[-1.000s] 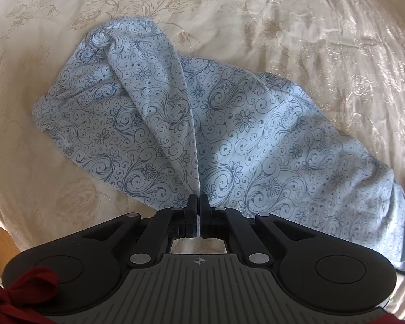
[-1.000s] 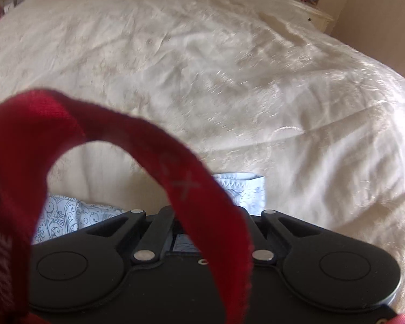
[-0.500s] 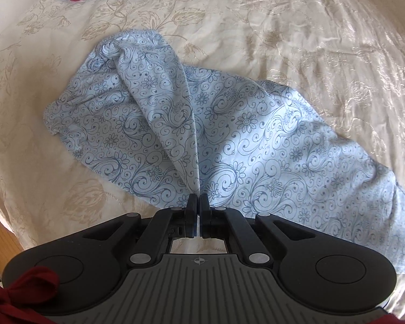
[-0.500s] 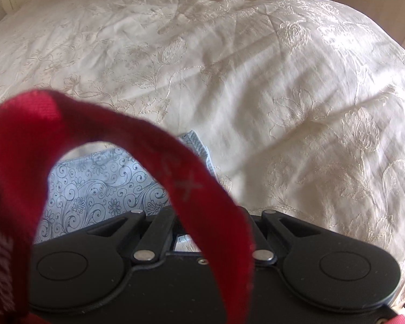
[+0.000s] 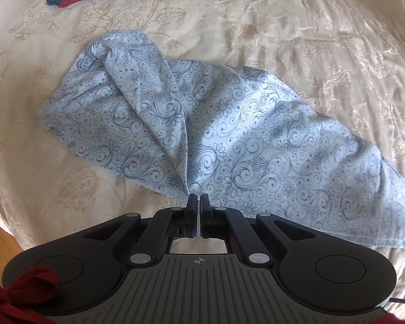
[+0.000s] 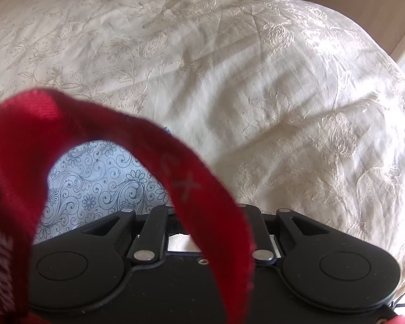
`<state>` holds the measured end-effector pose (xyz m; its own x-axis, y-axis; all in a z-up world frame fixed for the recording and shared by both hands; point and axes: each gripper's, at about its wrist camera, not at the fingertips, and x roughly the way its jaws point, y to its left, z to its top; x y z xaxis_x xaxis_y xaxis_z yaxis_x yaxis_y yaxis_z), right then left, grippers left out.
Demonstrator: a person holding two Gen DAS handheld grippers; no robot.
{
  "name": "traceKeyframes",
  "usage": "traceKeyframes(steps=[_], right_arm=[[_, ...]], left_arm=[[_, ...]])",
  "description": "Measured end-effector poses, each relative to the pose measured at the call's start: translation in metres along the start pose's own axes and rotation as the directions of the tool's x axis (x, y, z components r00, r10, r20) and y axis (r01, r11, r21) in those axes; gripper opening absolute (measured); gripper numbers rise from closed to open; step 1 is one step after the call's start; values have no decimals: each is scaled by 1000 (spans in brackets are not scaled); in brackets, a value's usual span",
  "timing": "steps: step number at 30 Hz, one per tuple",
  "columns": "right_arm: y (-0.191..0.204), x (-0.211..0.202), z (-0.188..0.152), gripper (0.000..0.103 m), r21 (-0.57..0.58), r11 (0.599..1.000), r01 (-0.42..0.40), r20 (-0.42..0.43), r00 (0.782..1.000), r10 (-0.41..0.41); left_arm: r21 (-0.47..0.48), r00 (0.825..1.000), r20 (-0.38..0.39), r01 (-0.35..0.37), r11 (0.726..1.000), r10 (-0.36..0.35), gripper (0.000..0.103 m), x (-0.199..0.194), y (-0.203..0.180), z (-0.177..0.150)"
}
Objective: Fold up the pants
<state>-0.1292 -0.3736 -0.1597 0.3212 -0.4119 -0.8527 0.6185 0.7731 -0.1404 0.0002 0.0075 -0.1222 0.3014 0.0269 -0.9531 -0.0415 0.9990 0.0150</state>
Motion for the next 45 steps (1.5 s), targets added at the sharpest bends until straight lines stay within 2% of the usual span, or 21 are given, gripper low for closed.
traceKeyframes(steps=[2, 5, 8, 12, 18, 23, 24, 26, 27, 30, 33, 35, 40, 45], right_arm=[[1, -9, 2, 28, 10, 1000, -1, 37, 999, 0], [10, -25, 11, 28, -5, 999, -50, 91, 995, 51], [32, -37, 18, 28, -58, 990, -131, 129, 982, 137], [74, -52, 26, 28, -124, 961, -248, 146, 953, 264], [164, -75, 30, 29, -229, 890, -395, 121, 895, 429], [256, -100, 30, 30, -312, 807, -501, 82, 832, 548], [273, -103, 30, 31, -329, 789, -518, 74, 819, 569], [308, -108, 29, 41, -349, 754, -557, 56, 791, 610], [324, -109, 28, 42, -353, 736, -577, 44, 776, 629], [369, -109, 28, 42, -370, 704, -607, 14, 754, 657], [406, -106, 22, 42, -381, 681, -625, -28, 744, 667], [430, -103, 20, 42, -376, 670, -641, -64, 739, 671], [471, -89, 17, 49, -373, 644, -668, -142, 727, 672], [505, -68, 18, 49, -387, 619, -684, -218, 720, 659]], left_arm=[[-6, 1000, 22, -9, 1000, 9, 2, -7, 4, 0], [-35, 999, 39, -10, 999, 11, 2, -12, 17, 4], [-52, 998, 51, -28, 998, 31, 2, -11, 36, 15], [-71, 996, 67, -54, 996, 59, 2, -4, 70, 35], [-85, 995, 72, -67, 994, 73, 2, 13, 129, 81], [-63, 996, 71, -55, 996, 60, 2, 37, 170, 126], [-51, 996, 73, -55, 997, 59, 2, 42, 176, 134], [-28, 996, 73, -48, 998, 50, 2, 52, 186, 150], [-19, 997, 72, -38, 999, 39, 2, 56, 190, 156], [9, 997, 71, -16, 1000, 15, 2, 66, 202, 171], [27, 997, 70, 22, 999, -24, 2, 69, 211, 180], [18, 995, 59, 75, 997, -76, 2, 72, 216, 184], [27, 985, 5, 175, 984, -175, 2, 88, 212, 183], [25, 970, -50, 239, 971, -238, 2, 104, 207, 180]])
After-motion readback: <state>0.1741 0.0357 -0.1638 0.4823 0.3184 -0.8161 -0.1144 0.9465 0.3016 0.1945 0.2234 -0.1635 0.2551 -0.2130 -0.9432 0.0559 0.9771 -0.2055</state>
